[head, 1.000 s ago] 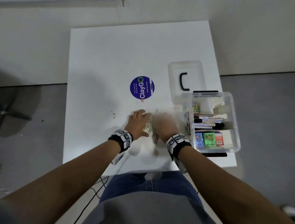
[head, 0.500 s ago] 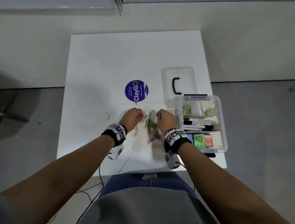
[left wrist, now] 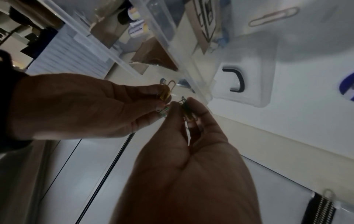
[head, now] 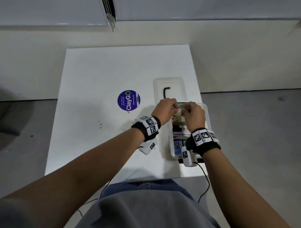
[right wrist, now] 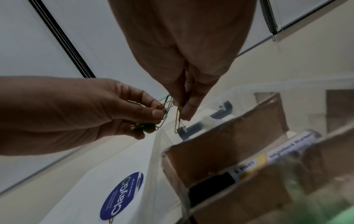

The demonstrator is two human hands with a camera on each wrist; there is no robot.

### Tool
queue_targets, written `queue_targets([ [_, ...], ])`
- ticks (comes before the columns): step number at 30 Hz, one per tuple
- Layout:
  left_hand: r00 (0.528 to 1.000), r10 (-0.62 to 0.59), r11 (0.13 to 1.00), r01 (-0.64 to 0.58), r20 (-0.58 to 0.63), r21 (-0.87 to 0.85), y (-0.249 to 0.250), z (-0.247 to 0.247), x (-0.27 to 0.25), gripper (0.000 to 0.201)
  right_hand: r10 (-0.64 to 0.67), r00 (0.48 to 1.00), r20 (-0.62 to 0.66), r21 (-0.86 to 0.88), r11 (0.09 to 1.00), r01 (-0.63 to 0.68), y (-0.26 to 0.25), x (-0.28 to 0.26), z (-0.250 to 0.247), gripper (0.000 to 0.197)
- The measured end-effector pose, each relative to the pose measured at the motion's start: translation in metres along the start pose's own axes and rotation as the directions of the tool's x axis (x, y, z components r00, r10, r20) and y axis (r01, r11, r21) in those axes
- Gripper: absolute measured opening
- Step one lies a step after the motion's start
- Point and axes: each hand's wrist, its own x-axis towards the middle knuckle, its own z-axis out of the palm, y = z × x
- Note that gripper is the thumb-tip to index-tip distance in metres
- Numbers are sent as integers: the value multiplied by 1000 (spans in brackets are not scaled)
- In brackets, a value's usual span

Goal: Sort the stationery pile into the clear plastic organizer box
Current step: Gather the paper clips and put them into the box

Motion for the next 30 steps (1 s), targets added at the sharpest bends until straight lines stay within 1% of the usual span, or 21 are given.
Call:
queue_targets([
  [2, 1000, -18, 1000, 18, 14, 12, 1, 7, 6, 13, 21, 1000, 8, -19, 1000, -21, 8, 3, 1, 19],
  [4, 1000, -23, 1000, 24, 10, -16, 4, 10, 10, 11, 58, 998, 5, 47, 997, -58, 15, 6, -2, 16],
  [7, 1000, 7, 1000, -6, 14, -22, 18, 17, 16, 9, 65, 997, -43, 118, 991, -60, 21, 8, -14, 14],
  [10, 999, 25, 1000, -25, 31, -3, 36, 33, 30, 8, 44, 995, -86, 67, 997, -39, 27, 9, -29, 16],
  [12, 998, 36, 999, -37, 49, 28, 47, 44, 37, 8, 47, 995, -94, 12, 999, -46, 32, 12, -35, 21],
  [15, 994, 34, 996, -43, 103, 83, 55, 55, 43, 19, 72, 996, -45, -55, 996, -74, 39, 15, -40, 31],
  [17, 991, 35, 993, -49, 130, 107, 54, 57, 44, 27, 85, 995, -41, -77, 993, -88, 40, 13, -43, 38],
  [18, 991, 42, 994, -54, 125, 98, 51, 55, 44, 27, 75, 995, -58, -89, 993, -80, 40, 11, -43, 38],
  [20, 995, 49, 998, -53, 90, 36, 45, 43, 41, 19, 20, 995, -96, -106, 994, -30, 34, 6, -42, 36],
  [22, 998, 57, 998, -57, 3, 10, 30, 24, 37, 18, -60, 994, -95, -87, 995, 52, 18, 0, -32, 32],
  [24, 990, 50, 998, -45, -129, 44, 4, 3, 32, 23, -150, 988, -42, -33, 988, 148, -2, -9, -13, 28],
  [26, 975, 4, 994, 20, -221, 106, -32, -15, 25, 24, -239, 970, 47, 5, 971, 239, -22, -23, 14, 26],
  [27, 974, -35, 987, 69, -224, 146, -52, -23, 20, 25, -271, 956, 114, 5, 962, 272, -31, -32, 29, 25],
  [28, 978, -84, 974, 121, -192, 189, -75, -28, 15, 26, -287, 937, 197, -13, 955, 295, -39, -41, 44, 24],
  [29, 982, -137, 957, 164, -127, 240, -97, -30, 8, 29, -272, 914, 301, -56, 952, 302, -45, -50, 59, 25],
  [30, 981, -188, 932, 191, -38, 309, -118, -29, 0, 35, -225, 883, 413, -122, 947, 298, -48, -59, 74, 28],
])
